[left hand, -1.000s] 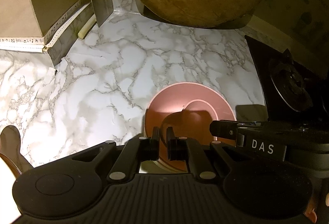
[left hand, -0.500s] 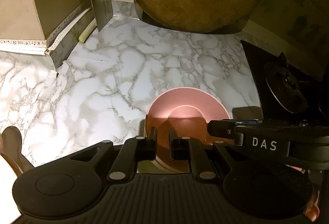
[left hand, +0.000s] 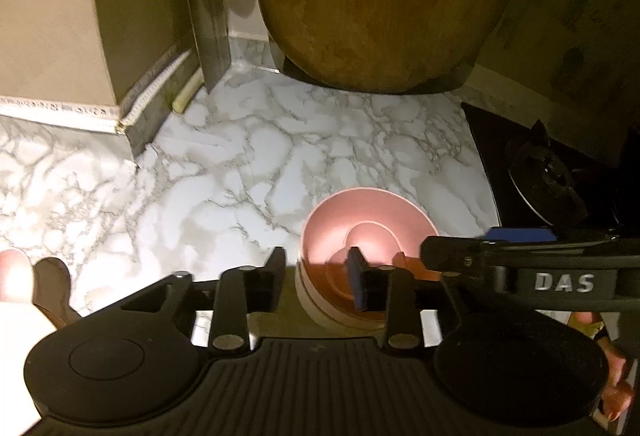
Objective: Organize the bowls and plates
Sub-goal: 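Lower the heart-shaped bowl into the pink bowl and open both grippers, then move both grippers to the rim of the nested bowl stack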
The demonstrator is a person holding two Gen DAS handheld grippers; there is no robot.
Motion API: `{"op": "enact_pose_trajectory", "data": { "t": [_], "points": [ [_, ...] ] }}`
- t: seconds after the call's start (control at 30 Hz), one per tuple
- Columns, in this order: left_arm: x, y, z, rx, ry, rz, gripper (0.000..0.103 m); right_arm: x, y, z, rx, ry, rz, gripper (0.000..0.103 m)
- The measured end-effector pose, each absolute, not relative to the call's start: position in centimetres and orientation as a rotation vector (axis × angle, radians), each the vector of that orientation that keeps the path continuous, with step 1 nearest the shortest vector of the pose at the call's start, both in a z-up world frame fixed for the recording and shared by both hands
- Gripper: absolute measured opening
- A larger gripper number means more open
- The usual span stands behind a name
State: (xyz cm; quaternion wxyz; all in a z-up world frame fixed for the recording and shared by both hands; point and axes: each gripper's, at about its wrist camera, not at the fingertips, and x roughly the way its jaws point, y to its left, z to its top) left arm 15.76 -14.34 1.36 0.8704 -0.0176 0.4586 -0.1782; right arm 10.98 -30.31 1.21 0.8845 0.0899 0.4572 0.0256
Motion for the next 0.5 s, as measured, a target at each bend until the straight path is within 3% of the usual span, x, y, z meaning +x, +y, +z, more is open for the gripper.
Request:
{"op": "enact_pose_trajectory", "data": {
  "t": [0.03, 0.1, 0.3, 0.5],
  "points": [
    [15.5, -14.2, 1.6, -0.034, 0.944, -0.363, 0.051, 10.7, -30.3, 1.4, 0.182, 0.94, 0.054, 0.075],
    [15.0, -13.8, 2.0, -0.033, 0.916, -0.349, 0.062, 10.0, -30.4, 1.9, 0.173, 0.912, 0.057, 0.079],
    [14.2, -12.9, 2.7, -0.036, 0.884, -0.344, 0.064, 8.6, -30.4, 2.9, 0.152, 0.855, 0.089, 0.088],
    [13.3, -12.4, 3.1, -0.027, 0.846, -0.33, 0.077, 7.8, -30.2, 3.5, 0.122, 0.797, 0.1, 0.096]
  ]
}}
